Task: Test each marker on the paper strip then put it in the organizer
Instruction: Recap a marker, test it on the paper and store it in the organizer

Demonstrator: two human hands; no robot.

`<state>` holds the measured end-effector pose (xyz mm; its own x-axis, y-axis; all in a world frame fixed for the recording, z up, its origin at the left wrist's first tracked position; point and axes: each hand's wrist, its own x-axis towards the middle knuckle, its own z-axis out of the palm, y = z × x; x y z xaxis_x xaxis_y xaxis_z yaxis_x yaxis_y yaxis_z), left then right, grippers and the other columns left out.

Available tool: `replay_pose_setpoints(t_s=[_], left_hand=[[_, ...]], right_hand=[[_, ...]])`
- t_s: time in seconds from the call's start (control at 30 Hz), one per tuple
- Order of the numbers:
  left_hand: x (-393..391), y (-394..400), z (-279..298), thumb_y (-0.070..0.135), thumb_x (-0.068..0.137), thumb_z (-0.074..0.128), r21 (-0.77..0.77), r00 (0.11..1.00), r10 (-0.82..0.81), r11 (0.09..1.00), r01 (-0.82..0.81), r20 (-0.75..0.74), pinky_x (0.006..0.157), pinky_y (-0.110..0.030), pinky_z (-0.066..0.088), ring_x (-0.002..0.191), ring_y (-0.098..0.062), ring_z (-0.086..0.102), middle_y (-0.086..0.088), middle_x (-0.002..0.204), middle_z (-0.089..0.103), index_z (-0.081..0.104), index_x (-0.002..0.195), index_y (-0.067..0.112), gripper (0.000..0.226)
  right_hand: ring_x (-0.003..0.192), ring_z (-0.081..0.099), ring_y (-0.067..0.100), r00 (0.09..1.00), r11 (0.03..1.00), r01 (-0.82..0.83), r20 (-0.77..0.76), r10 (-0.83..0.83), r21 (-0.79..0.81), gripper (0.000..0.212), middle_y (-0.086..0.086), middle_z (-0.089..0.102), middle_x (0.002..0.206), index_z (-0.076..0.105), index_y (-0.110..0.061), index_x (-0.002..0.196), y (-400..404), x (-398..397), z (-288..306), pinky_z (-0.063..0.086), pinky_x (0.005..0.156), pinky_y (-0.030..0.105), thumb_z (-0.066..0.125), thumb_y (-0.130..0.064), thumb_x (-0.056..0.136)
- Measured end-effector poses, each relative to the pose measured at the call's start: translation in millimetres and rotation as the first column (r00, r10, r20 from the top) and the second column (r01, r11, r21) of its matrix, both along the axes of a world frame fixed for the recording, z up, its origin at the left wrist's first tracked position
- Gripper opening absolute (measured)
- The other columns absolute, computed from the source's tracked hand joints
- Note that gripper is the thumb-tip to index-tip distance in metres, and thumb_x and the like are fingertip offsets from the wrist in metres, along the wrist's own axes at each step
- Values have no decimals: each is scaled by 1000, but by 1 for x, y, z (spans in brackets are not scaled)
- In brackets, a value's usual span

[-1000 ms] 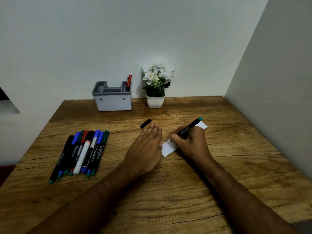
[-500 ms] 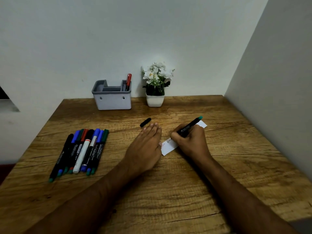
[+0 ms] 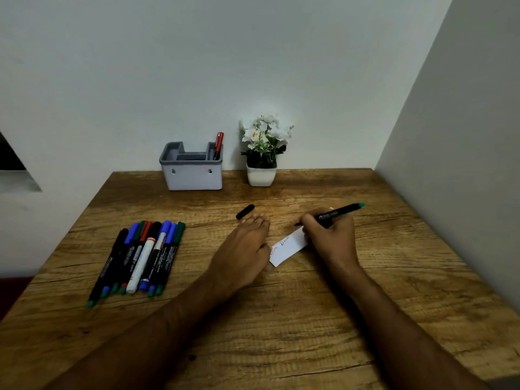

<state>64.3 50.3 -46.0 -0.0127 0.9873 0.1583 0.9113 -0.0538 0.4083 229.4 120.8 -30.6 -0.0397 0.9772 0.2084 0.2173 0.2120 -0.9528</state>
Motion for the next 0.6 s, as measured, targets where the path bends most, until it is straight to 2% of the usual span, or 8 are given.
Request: replay_pose_setpoints(t_s=[0.07,0.17,0.23,0.3,0.37,0.43,0.53,0.6], left_hand=[[0,-1,5,25,103,45,48,996,40,998,-44,84,116,-21,15,149,-11,24,0,162,30,33,154,15,54],[0,-2,14,24,101,49,108,983,90,988,-109,160,101,-20,34,132,-14,48,-2,146,54,50,144,14,45],[-3,1,23,22,99,52,148,980,110,980,-135,168,94,-21,38,121,-15,57,-3,135,63,56,139,14,41],[-9,7,34,17,95,56,202,981,130,967,-158,147,88,-18,40,110,-14,63,-3,124,70,62,135,15,40],[-14,16,43,13,90,58,250,980,143,953,-174,138,86,-16,44,102,-11,68,-1,116,73,69,125,15,37],[-20,26,47,12,86,59,255,977,163,947,-193,134,88,-20,52,97,-12,70,0,108,76,76,113,13,32],[-27,39,46,15,78,60,205,971,219,950,-235,98,72,-37,60,76,-14,68,-2,84,75,77,92,10,22],[-28,44,46,16,78,61,160,966,253,953,-259,58,65,-37,59,69,-12,63,-1,76,71,74,84,12,15]], right_hand=[[63,71,14,998,1000,0,-70,0,-7,11,5,76,72,77,-11,81,2,5,6,59,59,27,70,-5,87],[64,71,17,990,999,-37,-139,36,0,7,8,76,79,75,-9,91,4,6,15,62,62,29,73,-3,87],[61,69,18,986,998,-58,-155,60,15,6,12,75,79,74,-8,92,6,6,22,61,60,32,76,-4,88],[56,64,16,984,997,-76,-157,80,29,4,12,73,73,75,-5,91,8,6,28,57,51,29,77,-5,88],[50,60,15,983,994,-89,-152,99,67,5,9,69,66,75,-3,90,10,6,33,52,47,28,78,-6,87],[51,61,17,983,989,-97,-144,112,110,4,8,70,67,75,-5,91,11,5,35,52,50,30,78,-6,88],[63,67,19,963,986,-121,-229,144,112,9,10,76,80,78,-8,96,9,5,38,55,57,29,71,-6,92],[66,67,21,932,984,-165,-317,177,65,19,15,77,86,79,-7,100,8,6,42,56,57,29,60,-4,97]])
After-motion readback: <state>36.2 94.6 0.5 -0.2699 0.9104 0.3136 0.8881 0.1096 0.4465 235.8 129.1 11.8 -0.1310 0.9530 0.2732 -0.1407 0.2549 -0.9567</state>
